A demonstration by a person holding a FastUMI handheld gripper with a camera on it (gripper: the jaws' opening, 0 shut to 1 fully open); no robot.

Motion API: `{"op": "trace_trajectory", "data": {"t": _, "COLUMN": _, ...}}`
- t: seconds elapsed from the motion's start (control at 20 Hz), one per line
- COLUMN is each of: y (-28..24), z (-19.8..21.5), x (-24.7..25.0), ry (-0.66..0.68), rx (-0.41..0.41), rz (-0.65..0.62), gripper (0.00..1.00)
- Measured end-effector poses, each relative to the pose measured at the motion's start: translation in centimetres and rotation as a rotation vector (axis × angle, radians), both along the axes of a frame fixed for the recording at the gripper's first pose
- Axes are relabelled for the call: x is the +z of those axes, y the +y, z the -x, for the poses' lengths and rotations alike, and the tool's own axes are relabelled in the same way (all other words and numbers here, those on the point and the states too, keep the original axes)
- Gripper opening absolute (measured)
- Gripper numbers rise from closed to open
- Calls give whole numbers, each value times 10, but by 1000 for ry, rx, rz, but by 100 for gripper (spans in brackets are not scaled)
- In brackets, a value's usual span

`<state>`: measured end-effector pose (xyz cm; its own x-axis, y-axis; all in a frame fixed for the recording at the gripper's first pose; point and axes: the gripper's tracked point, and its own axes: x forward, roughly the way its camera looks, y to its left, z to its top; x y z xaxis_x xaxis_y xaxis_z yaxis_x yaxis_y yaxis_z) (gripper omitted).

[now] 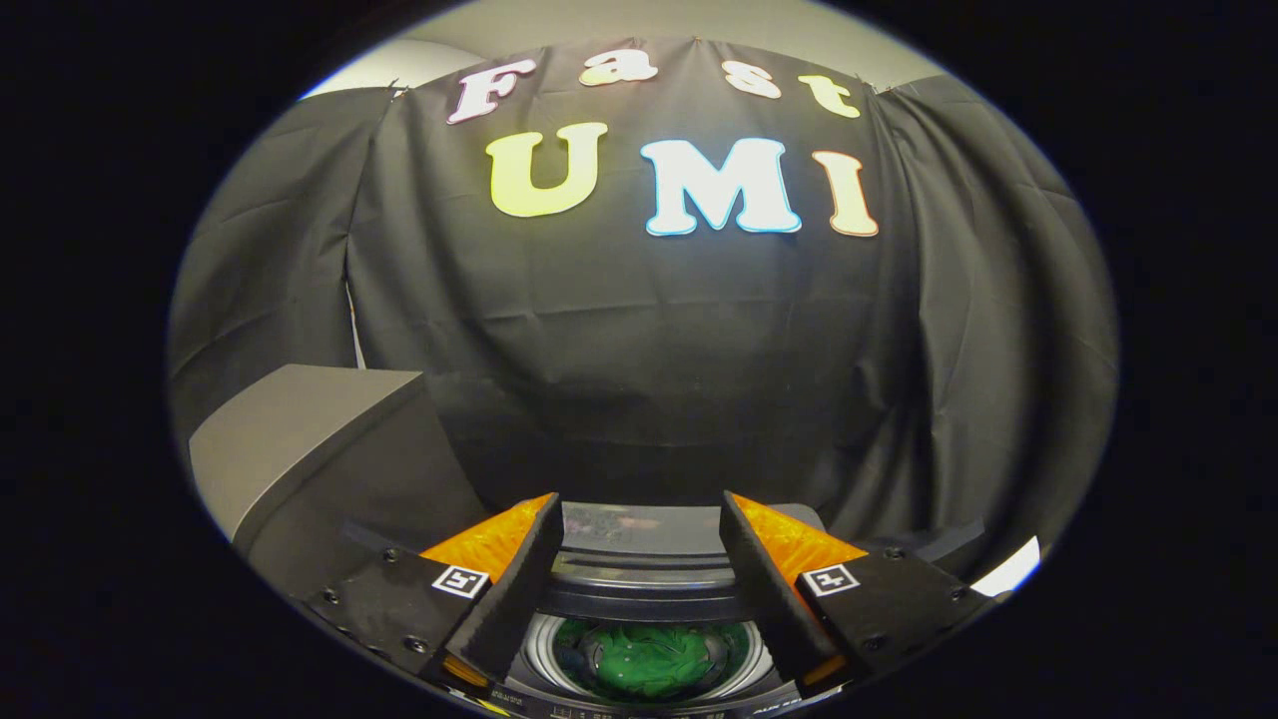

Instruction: Put the clothes into the washing machine and then close the washing machine lid.

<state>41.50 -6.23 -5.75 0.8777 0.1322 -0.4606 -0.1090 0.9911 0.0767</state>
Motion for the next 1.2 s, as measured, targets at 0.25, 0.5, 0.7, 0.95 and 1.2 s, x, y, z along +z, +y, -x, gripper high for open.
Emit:
{"op": "trace_trajectory", "data": {"t": 0.25, "y": 0, "z": 44, "x": -31, "ry": 24, "rx": 34, "rz": 44, "gripper": 98}}
{"op": "trace_trajectory", "data": {"t": 0.5, "y": 3, "z": 71, "x": -28, "ry": -43, "rx": 94, "rz": 106, "gripper": 99}}
{"op": "trace_trajectory", "data": {"t": 0.7, "y": 12, "z": 94, "x": -9, "ry": -135, "rx": 117, "rz": 85, "gripper": 100}}
{"op": "trace_trajectory", "data": {"t": 0.95, "y": 26, "z": 135, "x": -3, "ry": -161, "rx": 133, "rz": 65, "gripper": 100}}
{"op": "trace_trajectory", "data": {"t": 1.2, "y": 36, "z": 185, "x": 18, "ry": -222, "rx": 97, "rz": 24, "gripper": 100}}
